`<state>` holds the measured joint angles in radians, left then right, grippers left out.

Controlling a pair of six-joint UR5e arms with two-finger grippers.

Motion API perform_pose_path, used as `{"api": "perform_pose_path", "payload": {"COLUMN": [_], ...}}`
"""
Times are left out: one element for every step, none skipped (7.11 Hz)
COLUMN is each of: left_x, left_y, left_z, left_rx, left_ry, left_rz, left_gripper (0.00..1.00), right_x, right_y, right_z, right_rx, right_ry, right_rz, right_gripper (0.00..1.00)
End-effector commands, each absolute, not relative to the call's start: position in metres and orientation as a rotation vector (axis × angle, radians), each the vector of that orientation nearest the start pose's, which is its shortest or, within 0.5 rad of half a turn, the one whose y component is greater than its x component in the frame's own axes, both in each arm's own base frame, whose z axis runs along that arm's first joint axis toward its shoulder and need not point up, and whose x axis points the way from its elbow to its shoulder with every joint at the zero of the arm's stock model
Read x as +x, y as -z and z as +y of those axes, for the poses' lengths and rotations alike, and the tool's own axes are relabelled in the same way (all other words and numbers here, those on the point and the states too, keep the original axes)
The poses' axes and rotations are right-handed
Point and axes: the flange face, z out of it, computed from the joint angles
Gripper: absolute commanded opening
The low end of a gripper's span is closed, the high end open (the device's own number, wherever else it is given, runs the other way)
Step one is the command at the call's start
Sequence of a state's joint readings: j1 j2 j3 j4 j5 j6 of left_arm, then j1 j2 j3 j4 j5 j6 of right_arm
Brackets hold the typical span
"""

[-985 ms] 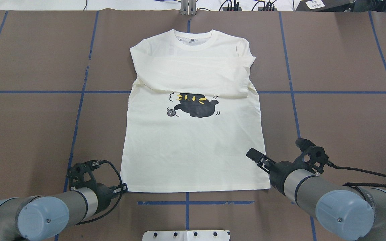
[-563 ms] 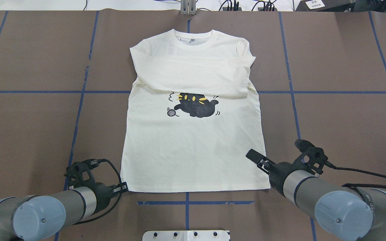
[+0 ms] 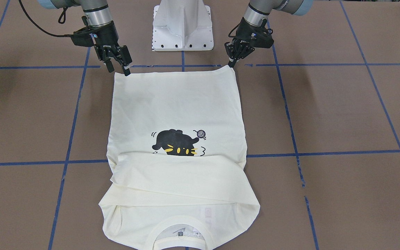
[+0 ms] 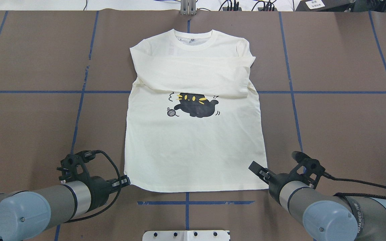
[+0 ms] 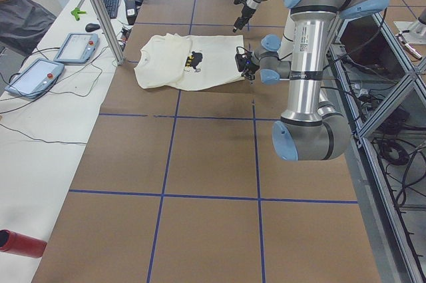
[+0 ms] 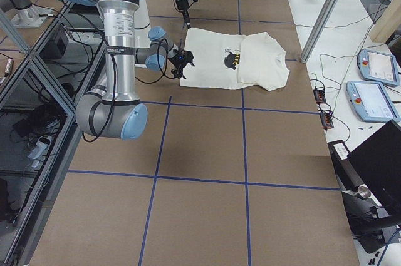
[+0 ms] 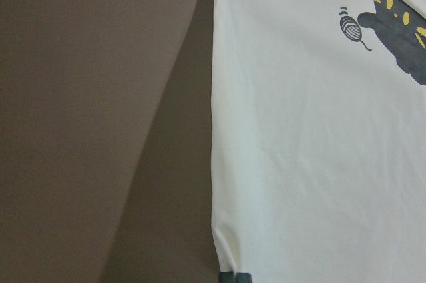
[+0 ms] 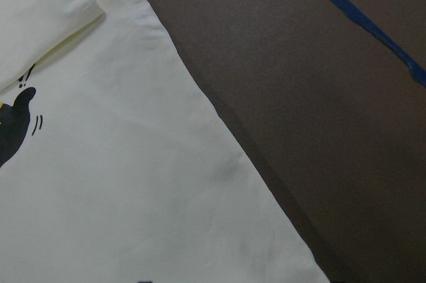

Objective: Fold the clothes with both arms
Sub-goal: 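Adjust both grippers at the hem corners and close on the fabric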

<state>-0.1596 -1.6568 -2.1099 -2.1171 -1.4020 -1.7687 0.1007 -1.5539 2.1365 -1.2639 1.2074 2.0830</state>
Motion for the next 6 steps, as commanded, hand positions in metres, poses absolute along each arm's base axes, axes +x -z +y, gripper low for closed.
{"api": "perform_pose_path", "payload": {"left_x": [0.451, 0.451, 0.451, 0.450, 0.451, 0.450], "left_y": [-0.299, -0.300, -0.299, -0.299, -0.300, -0.300], "left_z": [-0.227, -0.227, -0.227, -0.227, -0.227, -0.227], "left_rx": [0.133, 0.134, 0.135, 0.136, 0.135, 0.136], "left_ry": [0.419, 0.420, 0.421, 0.424, 0.425, 0.424], "left_rz": [1.189, 1.187, 1.189, 1.189, 1.187, 1.186], "left_gripper": [0.00, 0.00, 0.00, 0.00, 0.00, 0.00], "right_x": [-0.462, -0.464, -0.467, -0.465, -0.463, -0.463], "right_y": [-0.362, -0.366, -0.372, -0.384, -0.393, -0.394], "right_z": [-0.198, -0.190, -0.183, -0.179, -0.179, -0.178], "right_rx": [0.136, 0.132, 0.131, 0.135, 0.147, 0.150], "right_ry": [-0.749, -0.734, -0.719, -0.708, -0.702, -0.699], "right_rz": [-0.936, -0.926, -0.909, -0.884, -0.845, -0.835], "right_gripper": [0.94, 0.90, 0.81, 0.78, 0.77, 0.74]}}
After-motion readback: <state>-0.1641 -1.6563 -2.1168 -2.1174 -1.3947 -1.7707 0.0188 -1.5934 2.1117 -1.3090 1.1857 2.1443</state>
